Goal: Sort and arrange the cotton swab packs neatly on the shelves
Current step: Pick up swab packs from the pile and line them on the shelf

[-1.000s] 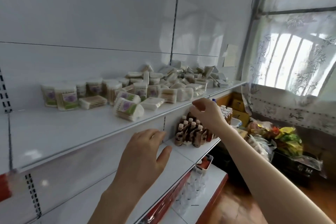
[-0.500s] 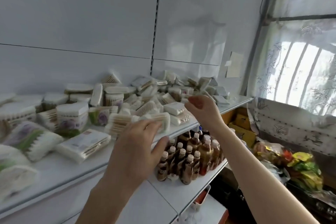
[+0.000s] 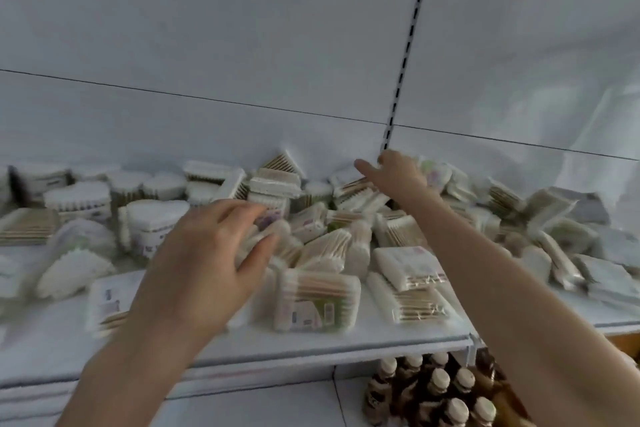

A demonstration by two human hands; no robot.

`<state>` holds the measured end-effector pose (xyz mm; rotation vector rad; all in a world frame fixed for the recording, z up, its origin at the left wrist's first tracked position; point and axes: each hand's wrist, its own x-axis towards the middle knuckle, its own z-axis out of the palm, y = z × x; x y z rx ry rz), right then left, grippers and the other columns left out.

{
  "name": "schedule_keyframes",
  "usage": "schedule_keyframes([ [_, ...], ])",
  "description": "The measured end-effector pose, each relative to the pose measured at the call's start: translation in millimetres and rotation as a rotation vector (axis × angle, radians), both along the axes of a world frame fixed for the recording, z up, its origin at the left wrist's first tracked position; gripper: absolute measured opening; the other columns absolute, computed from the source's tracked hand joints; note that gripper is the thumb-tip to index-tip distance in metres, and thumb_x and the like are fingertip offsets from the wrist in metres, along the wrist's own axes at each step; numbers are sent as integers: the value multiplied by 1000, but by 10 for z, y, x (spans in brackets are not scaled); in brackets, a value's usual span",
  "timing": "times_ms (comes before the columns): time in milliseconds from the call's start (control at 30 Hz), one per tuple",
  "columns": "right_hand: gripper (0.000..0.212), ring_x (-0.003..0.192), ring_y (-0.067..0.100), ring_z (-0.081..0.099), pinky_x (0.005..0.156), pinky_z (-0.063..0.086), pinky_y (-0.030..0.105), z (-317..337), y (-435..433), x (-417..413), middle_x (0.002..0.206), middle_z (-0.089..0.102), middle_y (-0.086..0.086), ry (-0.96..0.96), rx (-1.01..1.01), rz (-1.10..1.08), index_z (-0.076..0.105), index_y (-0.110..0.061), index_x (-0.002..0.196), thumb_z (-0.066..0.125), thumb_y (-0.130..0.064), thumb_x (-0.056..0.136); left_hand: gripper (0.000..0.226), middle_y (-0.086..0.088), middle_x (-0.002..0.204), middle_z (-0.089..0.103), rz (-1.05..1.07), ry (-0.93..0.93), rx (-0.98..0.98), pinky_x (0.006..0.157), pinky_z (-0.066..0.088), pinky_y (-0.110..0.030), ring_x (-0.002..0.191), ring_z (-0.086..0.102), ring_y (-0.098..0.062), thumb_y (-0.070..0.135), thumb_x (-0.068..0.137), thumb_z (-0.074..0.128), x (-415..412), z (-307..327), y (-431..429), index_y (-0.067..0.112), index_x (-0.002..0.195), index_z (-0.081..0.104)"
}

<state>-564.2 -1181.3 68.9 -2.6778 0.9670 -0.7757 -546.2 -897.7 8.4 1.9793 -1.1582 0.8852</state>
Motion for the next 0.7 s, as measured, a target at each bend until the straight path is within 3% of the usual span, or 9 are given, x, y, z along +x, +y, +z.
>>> schedule_keyframes([
  [100,48,82,28,56,65,42,31,32,-127,207,86,55,11,161,-97,17,52,-3,93,55,-51,85,50,-10,92,69,110,47,0,71,51,-39,80,67,-31,43,82,44,-61,-9,-14,5,100,70],
  [200,40,91,30,58,72,46,33,98,-184,261,101,59,12,111,-102,101,54,-5,107,64,-35,82,52,-7,97,68,158,101,-16,73,49,-35,86,66,-27,46,81,43,-85,-48,-20,7,104,69],
  [267,46,99,29,56,77,45,33,194,-199,238,113,57,11,-42,-25,197,52,-10,120,68,-25,80,54,-5,101,67,181,128,-55,75,44,-30,90,63,-19,48,80,44,-88,-47,-24,8,107,67],
  [367,42,89,20,51,70,44,30,386,-103,177,109,55,7,-292,100,388,56,-13,117,71,-15,77,52,-7,112,64,228,200,-133,80,38,-26,102,59,-20,46,81,61,-73,40,-64,11,119,62],
  [433,37,90,21,56,75,52,33,486,76,99,108,55,7,-311,265,587,57,-17,111,72,-12,77,56,-8,120,60,237,255,-196,82,34,-25,110,55,-23,38,81,66,-38,108,-122,11,128,54],
  [533,38,91,18,60,78,56,31,501,473,-32,109,58,5,-195,428,901,56,-21,108,72,-8,77,80,-6,134,50,182,388,-272,94,36,-28,122,47,-19,51,74,62,-4,225,-208,13,140,38],
  [600,38,84,12,62,75,55,26,470,717,-57,105,60,1,-108,488,1039,55,-20,111,70,-9,78,86,0,129,53,109,506,-301,93,39,-27,113,52,-14,56,71,62,20,300,-240,15,141,34],
  [700,30,85,12,65,80,56,27,442,869,42,102,66,3,-144,656,1111,55,-17,113,64,-11,85,54,8,96,66,23,535,-308,74,50,-31,80,63,-8,46,73,70,92,345,-173,20,118,57],
])
